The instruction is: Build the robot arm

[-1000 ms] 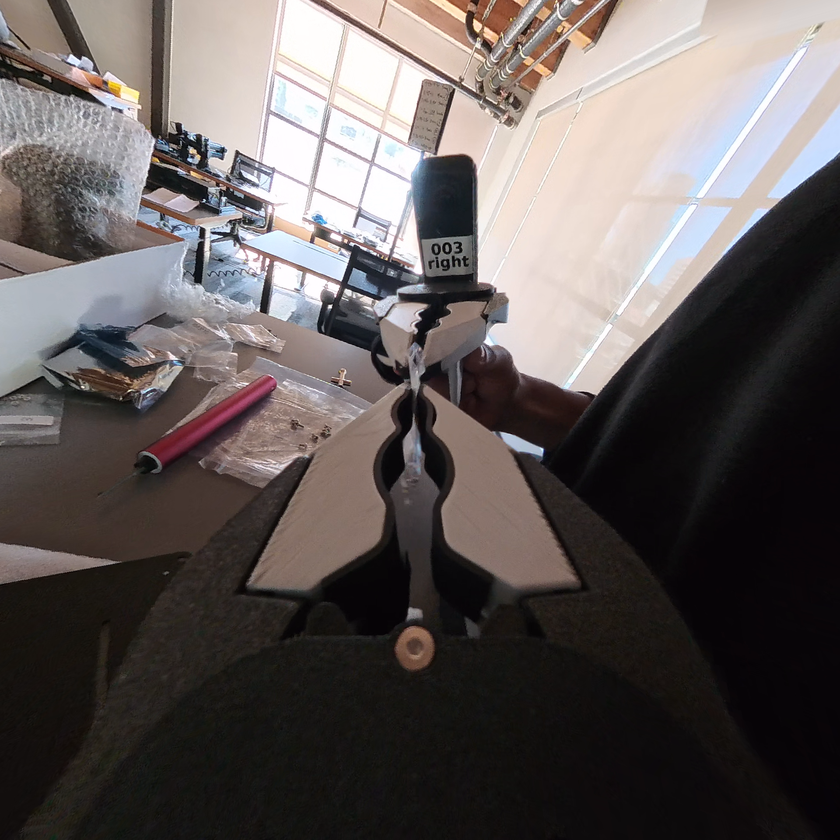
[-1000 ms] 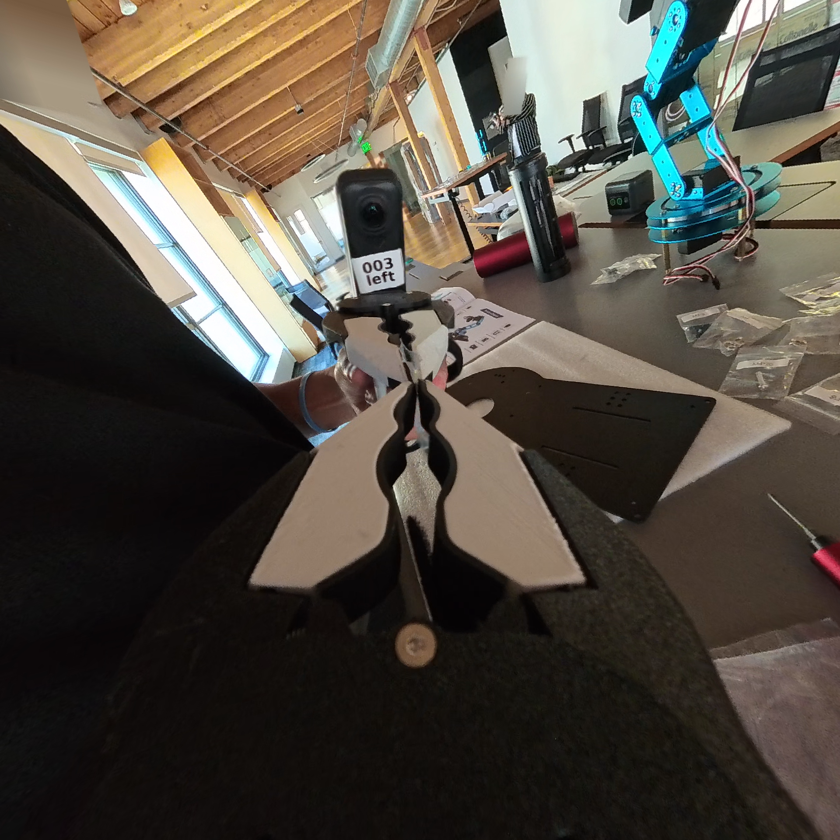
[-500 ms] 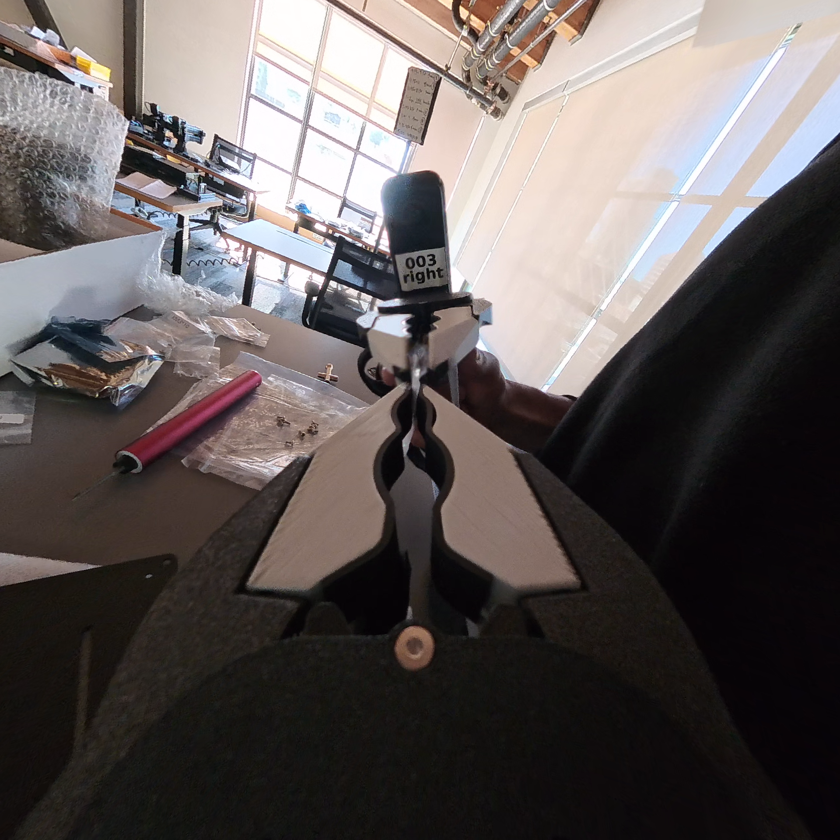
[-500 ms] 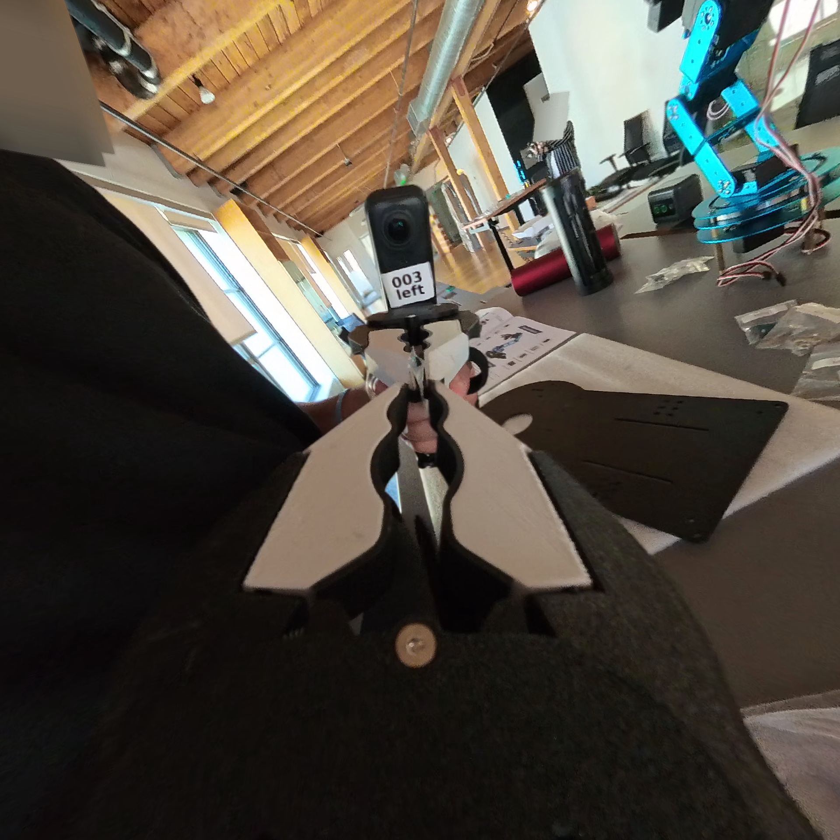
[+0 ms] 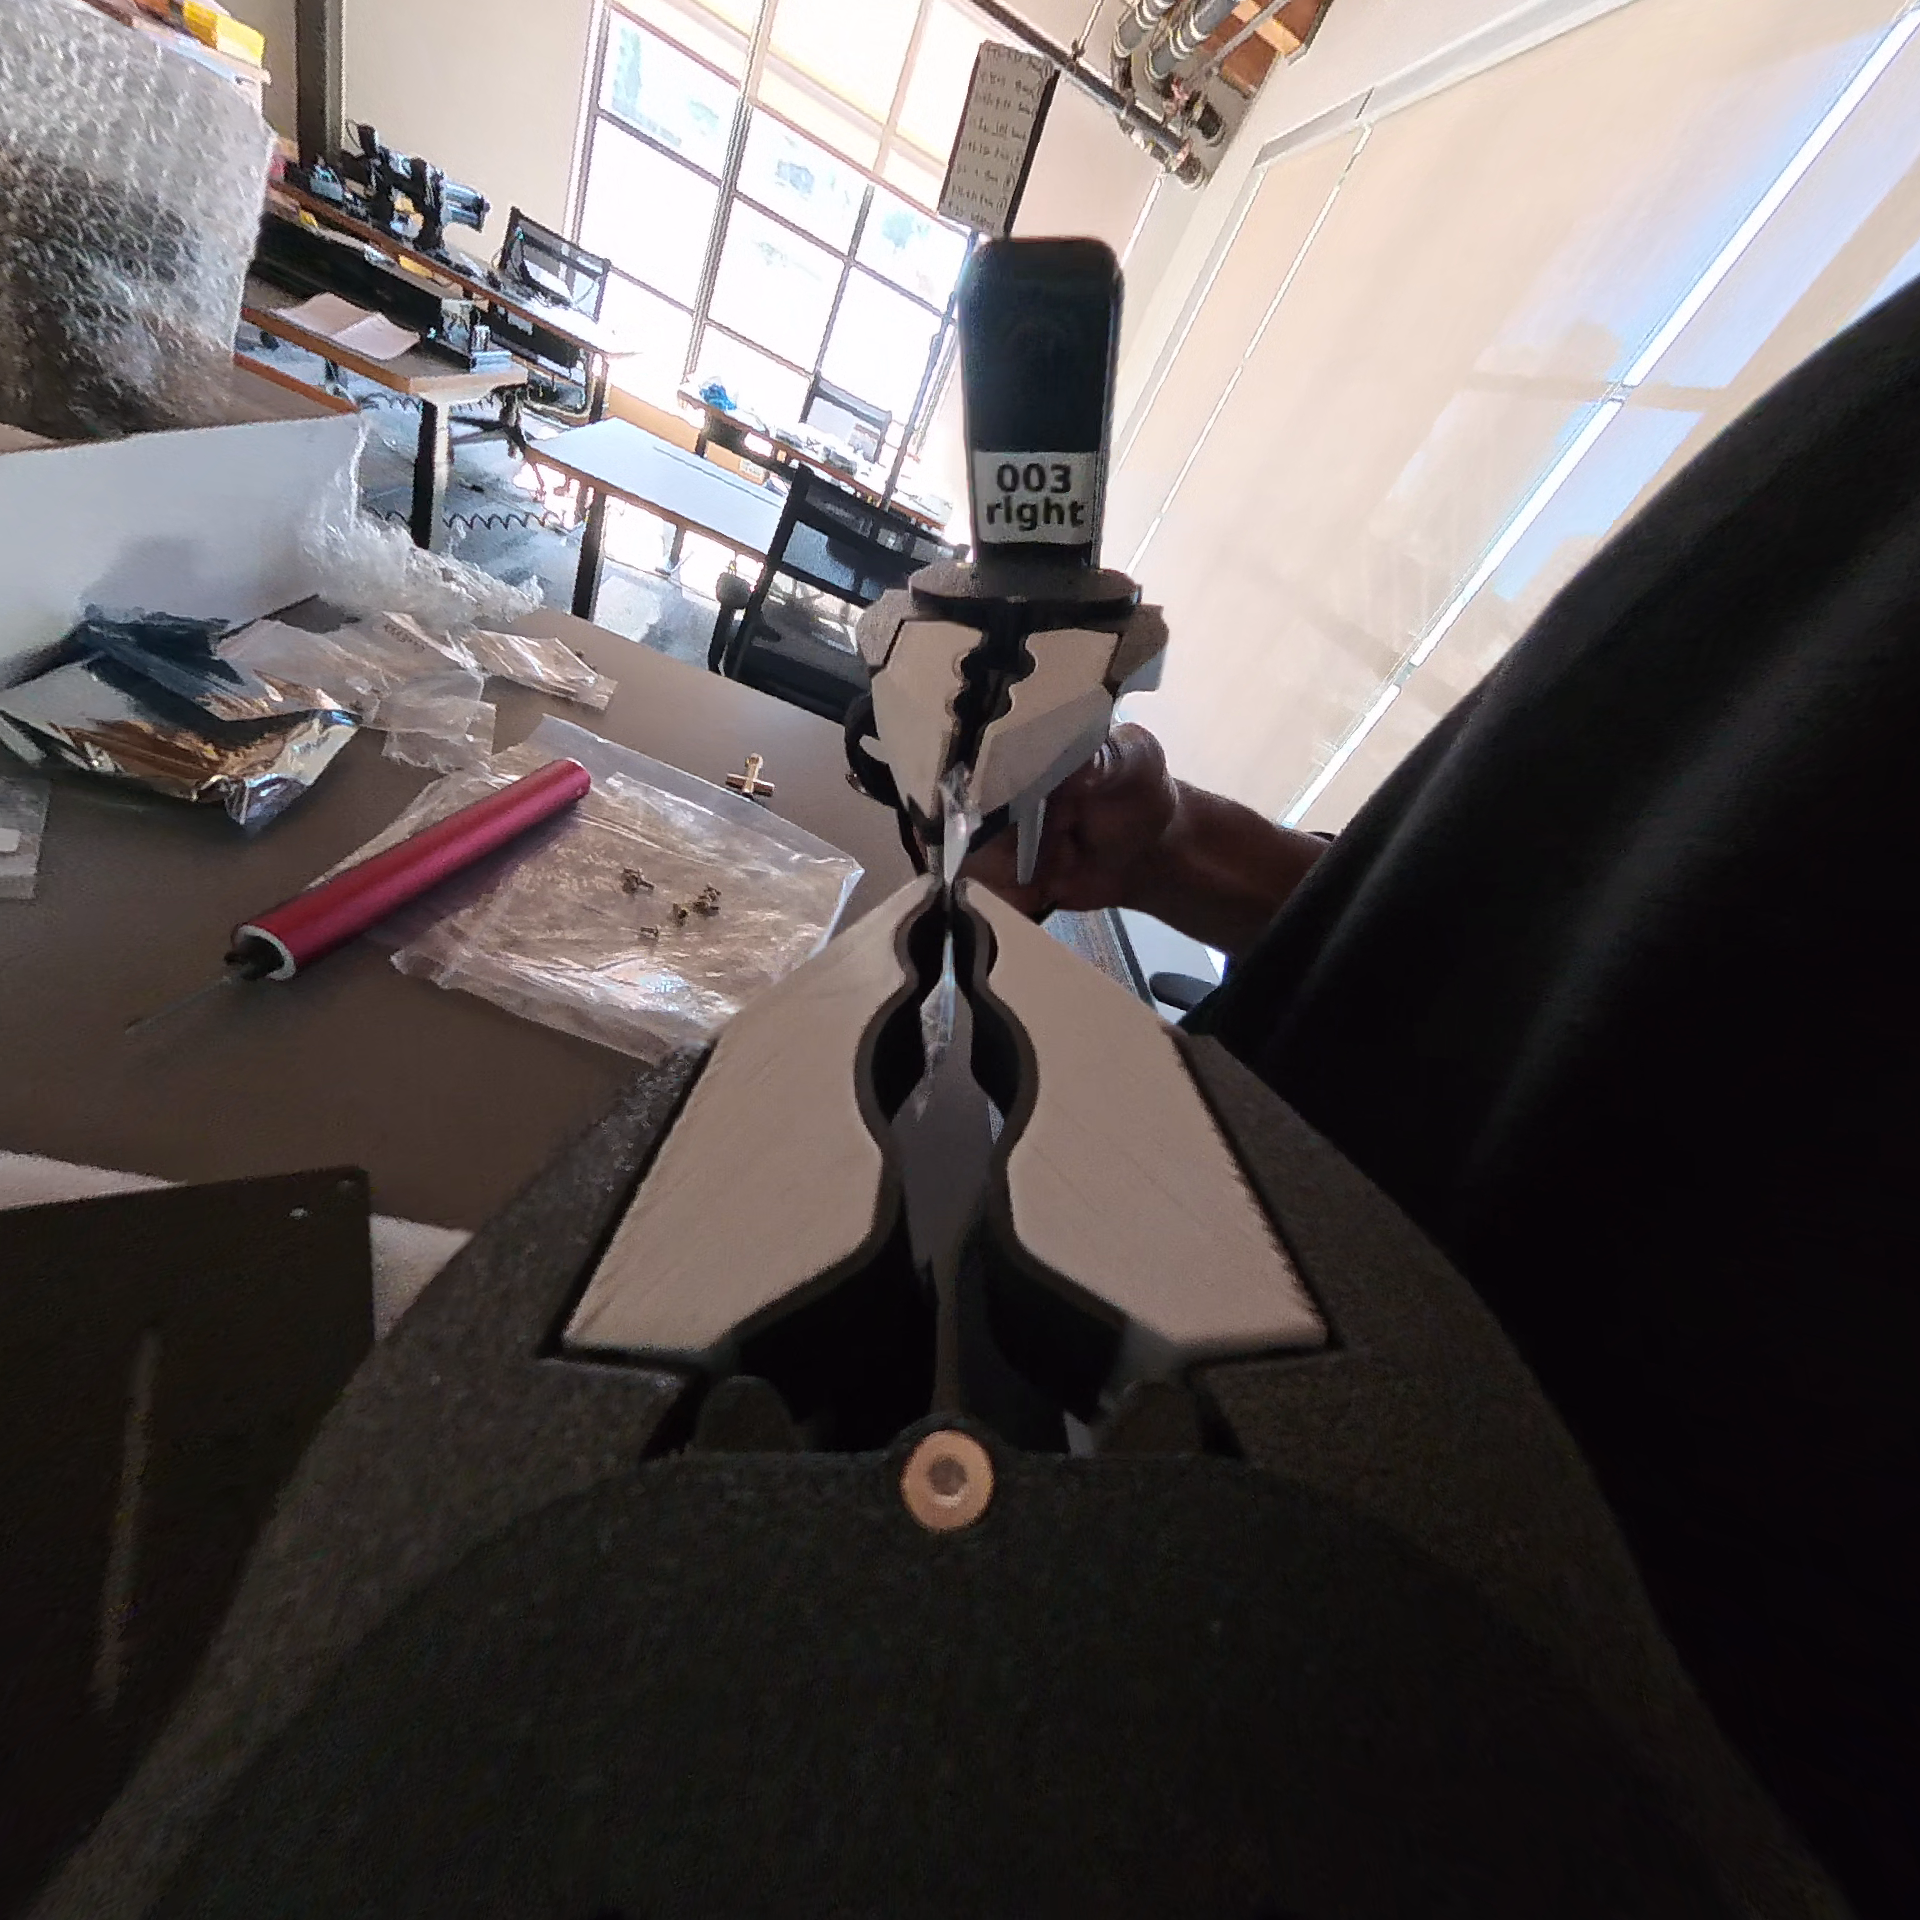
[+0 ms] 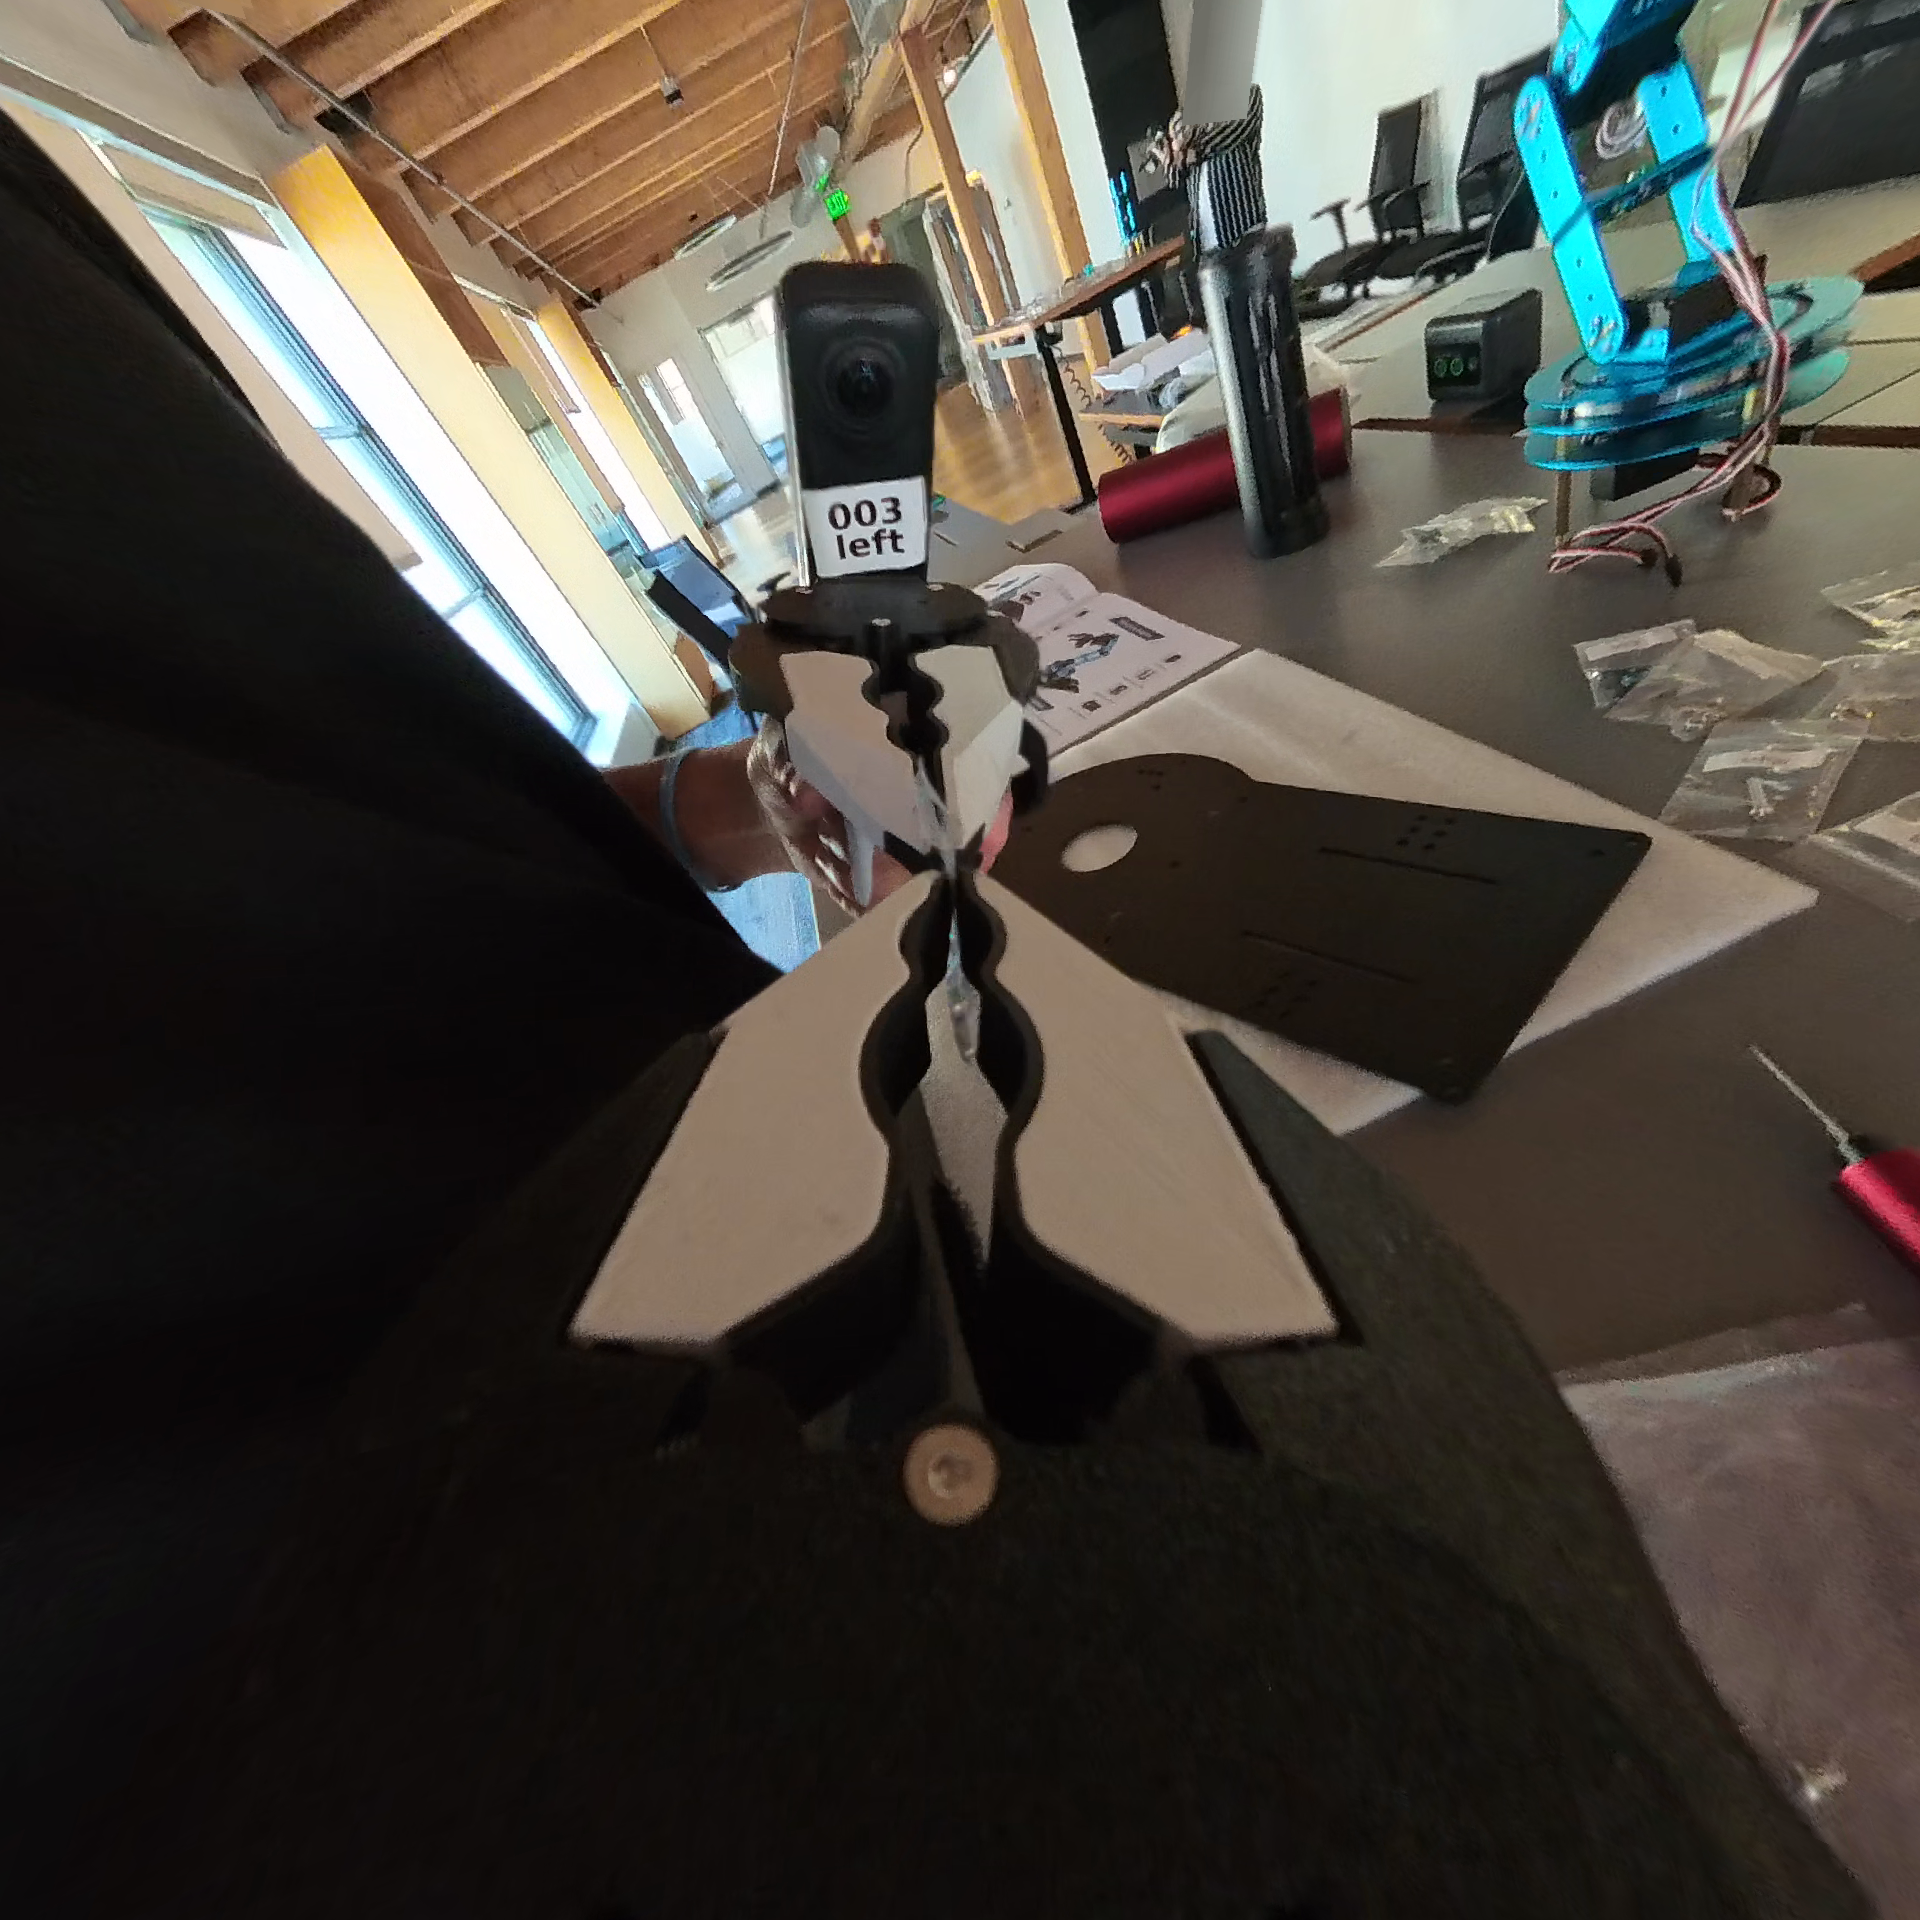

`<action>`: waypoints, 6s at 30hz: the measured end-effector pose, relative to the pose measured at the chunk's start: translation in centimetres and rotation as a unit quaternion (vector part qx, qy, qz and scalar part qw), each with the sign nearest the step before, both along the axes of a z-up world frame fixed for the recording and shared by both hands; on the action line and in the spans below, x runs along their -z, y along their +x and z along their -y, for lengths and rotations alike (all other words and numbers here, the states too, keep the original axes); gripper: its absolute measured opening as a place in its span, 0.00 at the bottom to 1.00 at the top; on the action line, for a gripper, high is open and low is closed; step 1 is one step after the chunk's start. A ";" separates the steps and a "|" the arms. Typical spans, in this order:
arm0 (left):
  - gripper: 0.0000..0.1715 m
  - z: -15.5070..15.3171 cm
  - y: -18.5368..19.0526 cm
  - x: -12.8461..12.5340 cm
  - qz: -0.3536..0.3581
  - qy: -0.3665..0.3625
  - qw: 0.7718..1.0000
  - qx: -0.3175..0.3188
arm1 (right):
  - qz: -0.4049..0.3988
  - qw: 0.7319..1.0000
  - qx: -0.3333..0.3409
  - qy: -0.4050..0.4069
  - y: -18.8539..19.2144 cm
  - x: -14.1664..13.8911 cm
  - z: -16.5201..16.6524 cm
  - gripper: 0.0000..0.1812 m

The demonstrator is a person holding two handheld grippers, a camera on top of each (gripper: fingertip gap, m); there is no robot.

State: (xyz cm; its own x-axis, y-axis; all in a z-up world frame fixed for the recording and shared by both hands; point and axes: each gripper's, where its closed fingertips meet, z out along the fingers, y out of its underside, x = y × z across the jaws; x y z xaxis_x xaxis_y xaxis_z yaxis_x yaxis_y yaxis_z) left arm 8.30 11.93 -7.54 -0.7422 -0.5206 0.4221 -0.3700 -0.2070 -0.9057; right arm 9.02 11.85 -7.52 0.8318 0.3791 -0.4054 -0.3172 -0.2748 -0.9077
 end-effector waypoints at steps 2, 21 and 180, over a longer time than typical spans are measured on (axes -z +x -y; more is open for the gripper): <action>0.00 -0.5 -0.2 0.1 -0.004 -0.009 1.000 -0.009 | -0.007 1.000 0.004 -0.003 0.4 0.4 0.6 0.00; 0.00 -29.2 1.1 6.0 -0.140 0.298 0.834 -0.442 | 0.051 0.980 0.180 -0.074 9.6 0.5 -13.9 0.00; 0.15 -33.6 -16.4 6.0 -0.253 0.280 0.808 -0.452 | 0.189 0.914 0.196 -0.300 -2.6 13.9 -9.1 0.00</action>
State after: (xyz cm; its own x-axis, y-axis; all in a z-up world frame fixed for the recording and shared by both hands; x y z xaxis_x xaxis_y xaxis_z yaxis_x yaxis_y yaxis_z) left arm -8.06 45.52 -13.58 0.2430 -0.9680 0.0624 -0.6495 -0.2102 -0.7307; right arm 6.41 20.91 -21.44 0.9799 -0.1739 -0.0980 -0.1924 -0.6917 -0.6961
